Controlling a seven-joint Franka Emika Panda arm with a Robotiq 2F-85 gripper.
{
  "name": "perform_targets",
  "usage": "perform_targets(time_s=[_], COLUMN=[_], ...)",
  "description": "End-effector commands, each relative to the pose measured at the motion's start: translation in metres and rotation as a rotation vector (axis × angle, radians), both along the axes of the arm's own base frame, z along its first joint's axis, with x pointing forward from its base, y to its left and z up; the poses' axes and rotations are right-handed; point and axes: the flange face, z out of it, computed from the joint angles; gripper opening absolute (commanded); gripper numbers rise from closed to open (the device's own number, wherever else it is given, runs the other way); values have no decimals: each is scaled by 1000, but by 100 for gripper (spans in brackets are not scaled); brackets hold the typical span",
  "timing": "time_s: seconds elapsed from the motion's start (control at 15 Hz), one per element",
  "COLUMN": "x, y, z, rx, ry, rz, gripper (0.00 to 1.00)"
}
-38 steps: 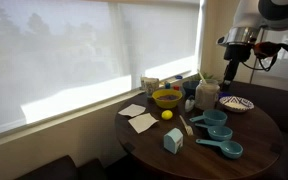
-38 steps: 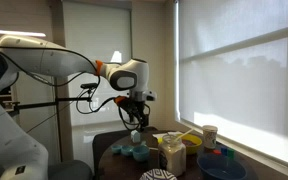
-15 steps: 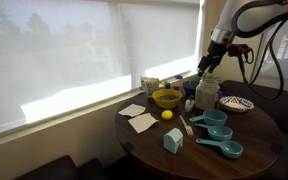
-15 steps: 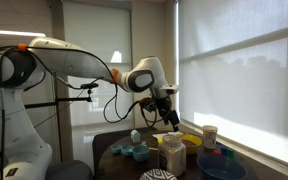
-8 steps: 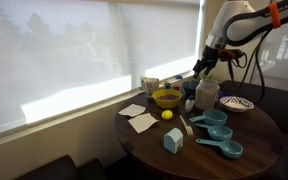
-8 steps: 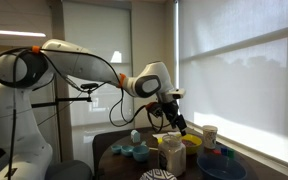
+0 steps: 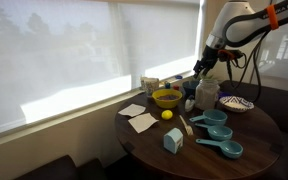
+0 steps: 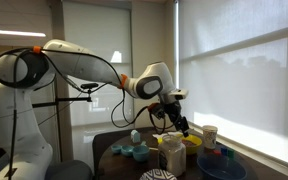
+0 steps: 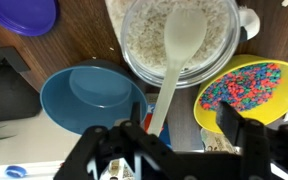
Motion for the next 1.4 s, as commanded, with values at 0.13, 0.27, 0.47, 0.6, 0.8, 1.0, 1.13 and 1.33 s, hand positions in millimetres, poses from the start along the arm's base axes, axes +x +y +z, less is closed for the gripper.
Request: perform_targets(time_s=[0.13,0.27,0.47,0.6,0.8,1.0,1.13,1.33], x=[1,0,-1,-2,-6,-12,-15,-22], y=[-8,-9,-8,-8,-11,-10,-6,2], z=[-3,-5,-7,-7,0,5,4,-9], rx=[15,16,19,20,13,4,-3,4], ry=[-18,-18,-15,-22,-47,-83,-105,-115], rz=[-34,-40,-41,-45,-56,-59,-55,-81], gripper=[34,22,16,12,3,3,3,3])
